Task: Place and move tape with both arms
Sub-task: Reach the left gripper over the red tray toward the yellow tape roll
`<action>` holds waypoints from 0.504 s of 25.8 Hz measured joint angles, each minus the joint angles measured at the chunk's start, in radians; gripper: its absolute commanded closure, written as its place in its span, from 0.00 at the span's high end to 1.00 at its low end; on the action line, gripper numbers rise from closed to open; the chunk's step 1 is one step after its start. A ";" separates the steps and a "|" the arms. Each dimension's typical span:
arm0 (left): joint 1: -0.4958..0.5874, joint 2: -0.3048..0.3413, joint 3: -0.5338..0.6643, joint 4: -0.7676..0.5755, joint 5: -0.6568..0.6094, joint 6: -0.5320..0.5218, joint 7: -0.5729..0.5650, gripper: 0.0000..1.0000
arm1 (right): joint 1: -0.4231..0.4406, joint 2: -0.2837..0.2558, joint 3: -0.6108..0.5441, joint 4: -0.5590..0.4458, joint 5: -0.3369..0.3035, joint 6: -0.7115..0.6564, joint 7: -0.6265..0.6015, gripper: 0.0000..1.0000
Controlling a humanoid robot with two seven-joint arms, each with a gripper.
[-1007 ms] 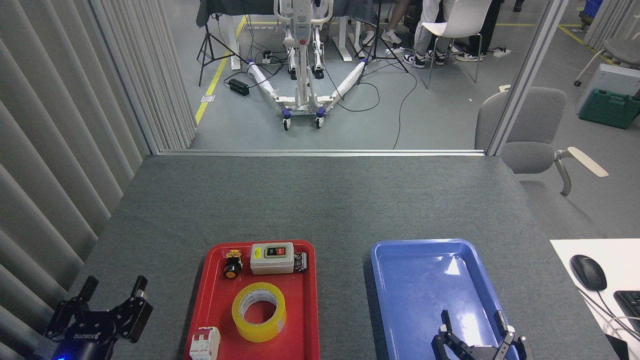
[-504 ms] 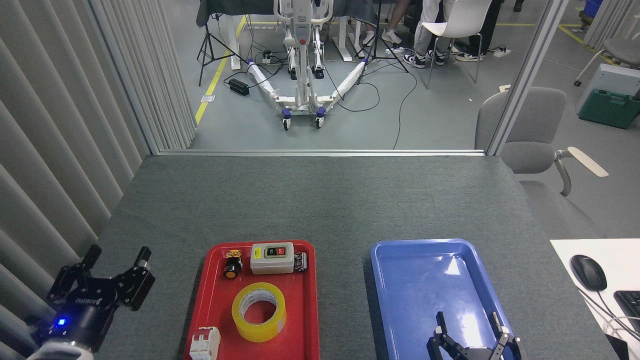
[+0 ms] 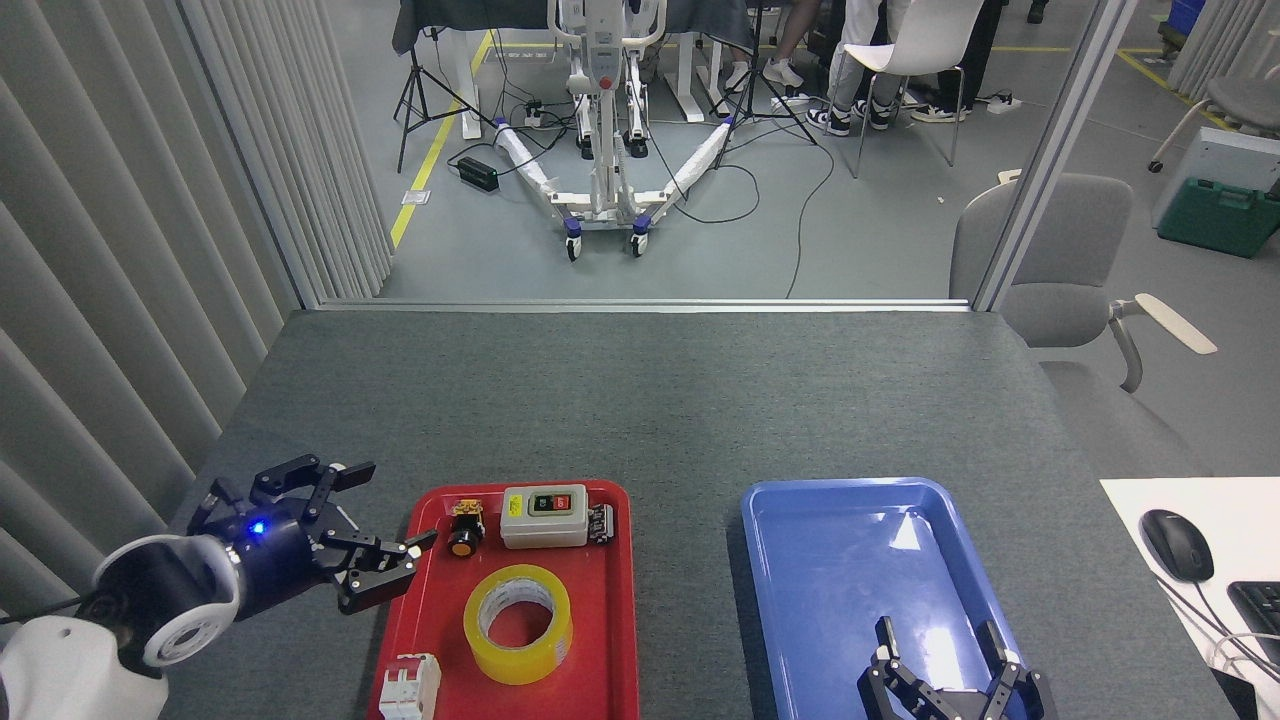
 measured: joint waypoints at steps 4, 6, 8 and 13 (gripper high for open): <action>-0.103 -0.006 -0.165 0.075 0.033 0.091 -0.011 1.00 | -0.001 -0.004 -0.003 0.000 -0.014 -0.005 -0.003 0.99; -0.143 -0.021 -0.227 0.126 0.045 0.117 -0.015 0.99 | -0.002 -0.005 -0.003 0.000 -0.014 -0.005 -0.004 0.99; -0.165 -0.052 -0.261 0.180 0.052 0.138 -0.025 0.99 | -0.002 -0.006 -0.003 0.000 -0.013 -0.006 -0.001 0.99; -0.180 -0.129 -0.286 0.250 0.098 0.278 -0.147 0.99 | -0.002 -0.008 -0.002 0.000 -0.002 0.014 0.000 0.99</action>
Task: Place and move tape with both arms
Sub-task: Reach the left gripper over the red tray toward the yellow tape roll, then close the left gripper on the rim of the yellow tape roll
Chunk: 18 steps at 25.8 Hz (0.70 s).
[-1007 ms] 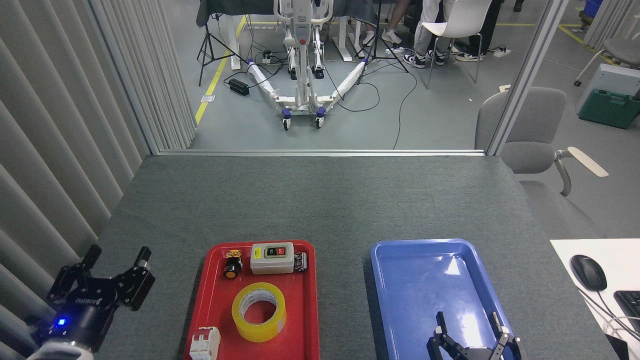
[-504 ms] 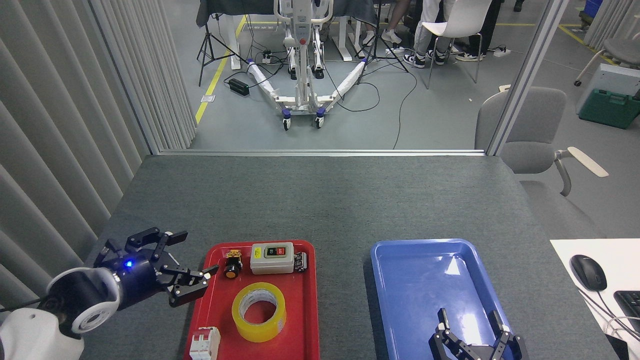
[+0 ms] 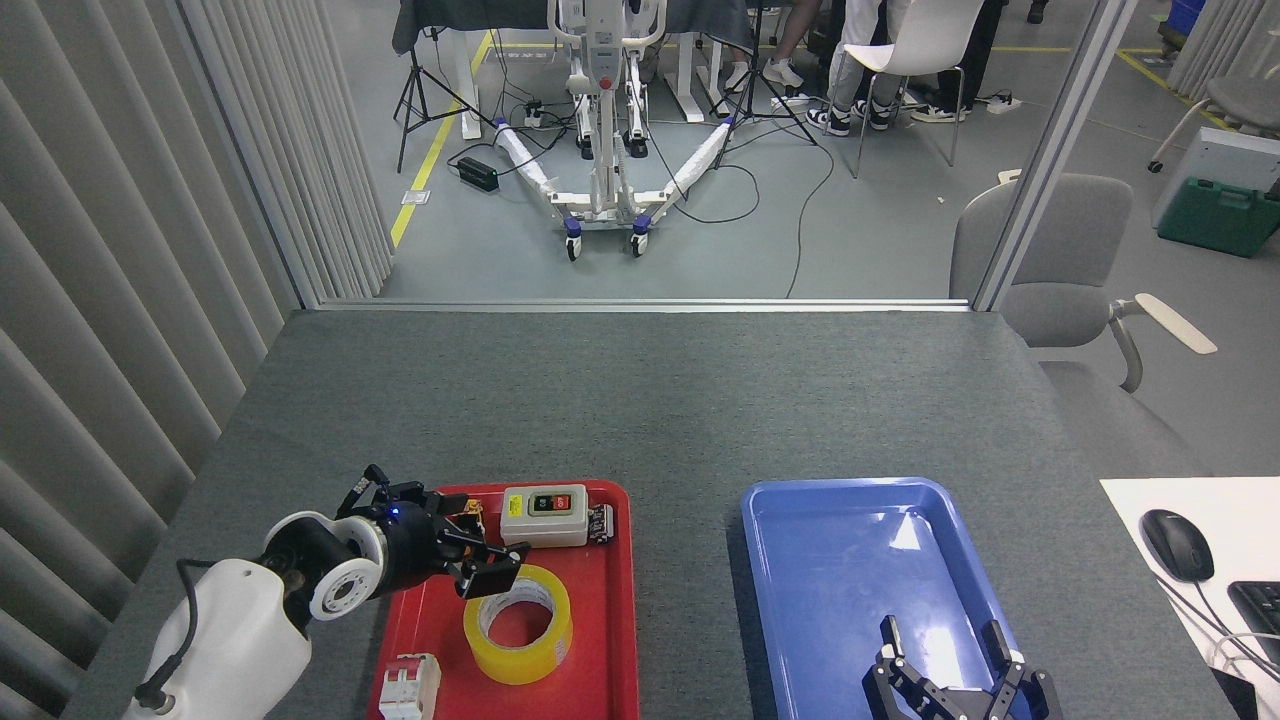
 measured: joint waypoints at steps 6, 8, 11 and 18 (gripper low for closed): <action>-0.009 -0.045 -0.006 0.020 0.035 0.151 -0.197 0.99 | 0.000 0.000 0.002 0.000 0.041 0.039 0.002 0.99; -0.014 -0.061 -0.006 0.044 0.036 0.162 -0.228 0.99 | 0.000 0.001 0.002 0.000 0.047 0.043 0.004 0.99; -0.024 -0.083 -0.007 0.093 0.031 0.169 -0.261 0.99 | 0.000 0.004 0.004 0.000 0.060 0.043 0.001 0.99; -0.049 -0.102 -0.006 0.176 -0.004 0.173 -0.304 0.81 | 0.000 0.004 0.007 -0.003 0.072 0.042 -0.004 0.99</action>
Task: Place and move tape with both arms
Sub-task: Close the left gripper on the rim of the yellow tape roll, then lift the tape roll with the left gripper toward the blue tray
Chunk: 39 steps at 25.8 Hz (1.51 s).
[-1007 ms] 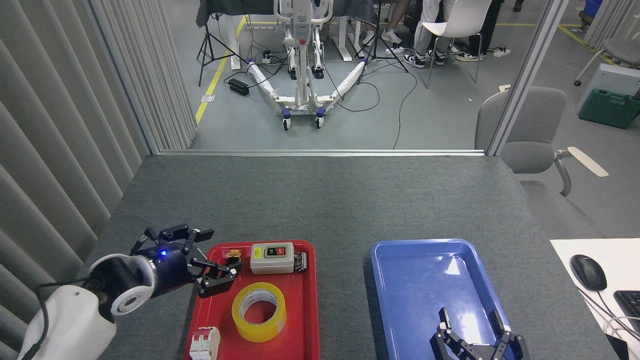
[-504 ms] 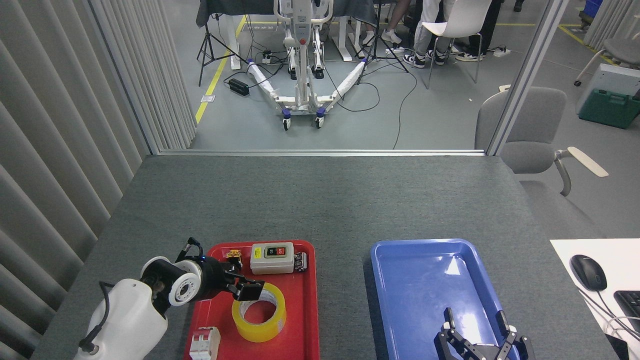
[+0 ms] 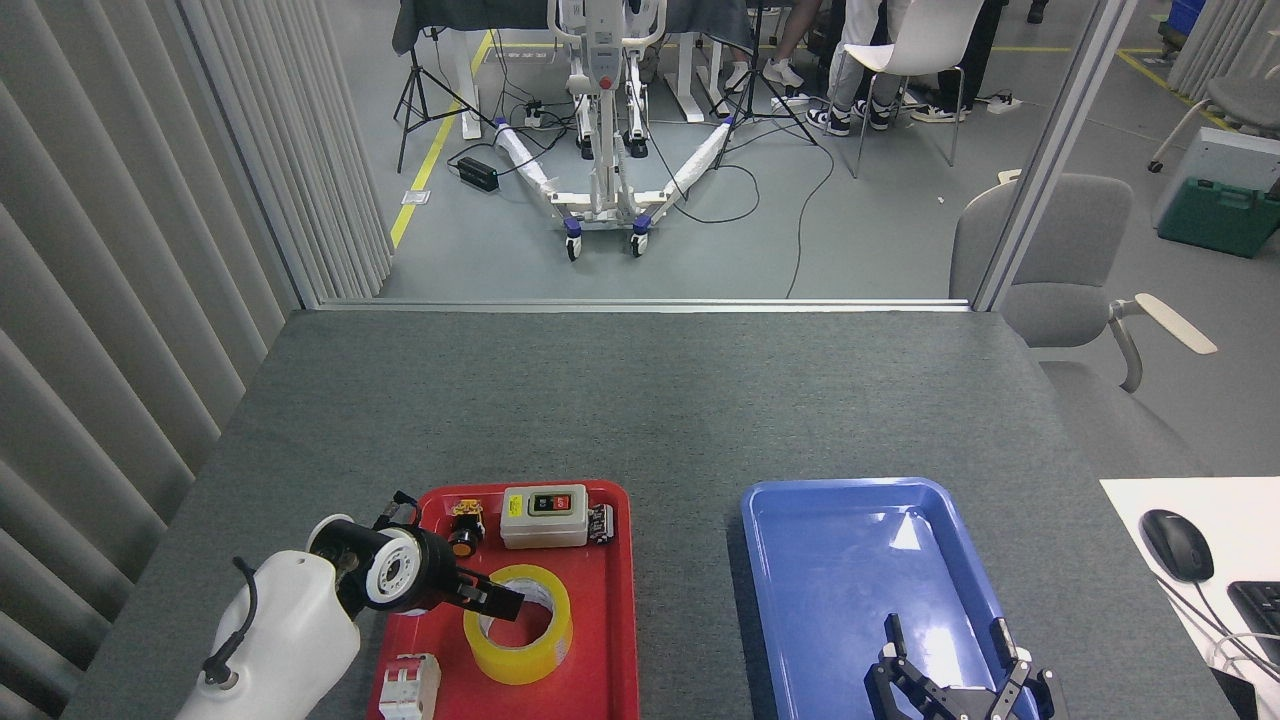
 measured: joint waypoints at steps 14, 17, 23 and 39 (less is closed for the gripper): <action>-0.017 -0.016 -0.001 0.042 -0.049 -0.055 -0.081 0.00 | -0.007 -0.024 -0.005 -0.006 -0.007 0.003 -0.002 0.99; -0.018 -0.022 -0.001 0.043 -0.052 -0.056 -0.108 0.00 | -0.010 -0.018 -0.008 -0.009 -0.006 0.000 -0.007 0.99; -0.017 -0.025 0.002 0.036 -0.044 -0.074 -0.133 0.00 | -0.010 -0.017 -0.009 -0.008 -0.002 -0.006 0.001 0.99; 0.002 -0.316 0.344 0.131 0.551 -0.664 -0.005 0.00 | -0.049 -0.041 0.003 -0.004 -0.002 -0.024 0.004 0.99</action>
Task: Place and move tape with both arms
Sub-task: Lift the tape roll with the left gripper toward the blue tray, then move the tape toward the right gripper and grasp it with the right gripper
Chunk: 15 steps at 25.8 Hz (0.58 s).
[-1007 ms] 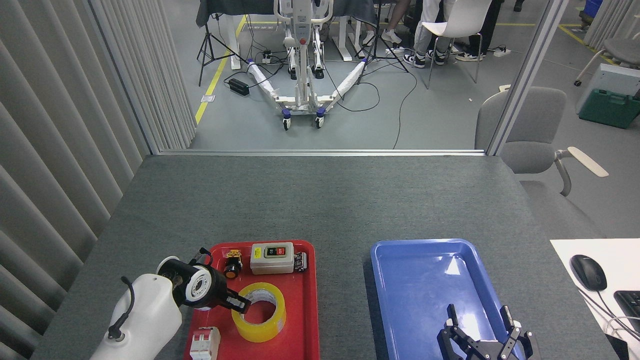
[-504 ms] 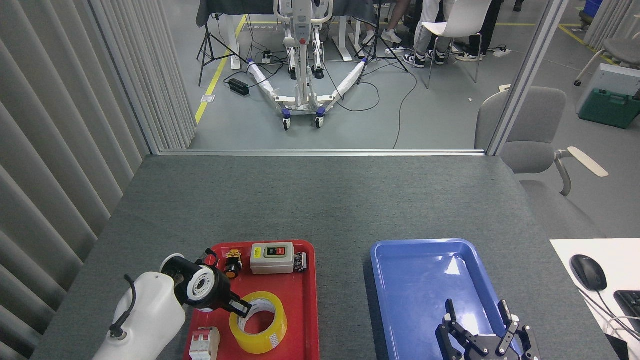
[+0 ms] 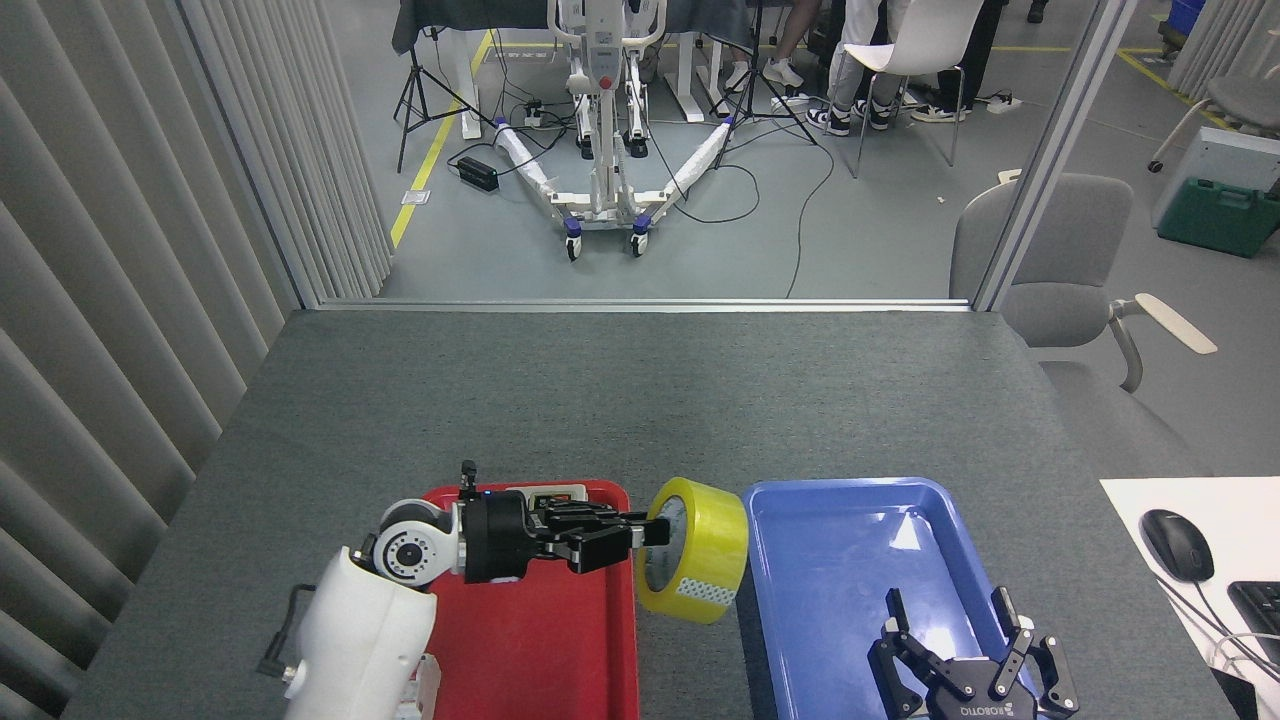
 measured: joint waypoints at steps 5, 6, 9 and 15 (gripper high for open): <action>0.031 -0.033 -0.012 0.022 0.060 -0.009 0.034 0.00 | 0.014 -0.014 -0.001 -0.005 -0.002 -0.170 -0.046 0.98; 0.037 -0.033 -0.014 0.024 0.064 -0.009 0.057 0.00 | 0.025 -0.026 -0.007 -0.007 -0.003 -0.253 -0.092 0.96; 0.074 -0.029 -0.017 0.027 0.066 -0.010 0.157 0.00 | 0.056 -0.073 -0.050 -0.011 -0.011 -0.532 -0.244 0.96; 0.114 -0.028 -0.030 0.027 0.051 -0.010 0.270 0.00 | 0.057 -0.110 -0.095 -0.009 -0.066 -0.805 -0.320 0.96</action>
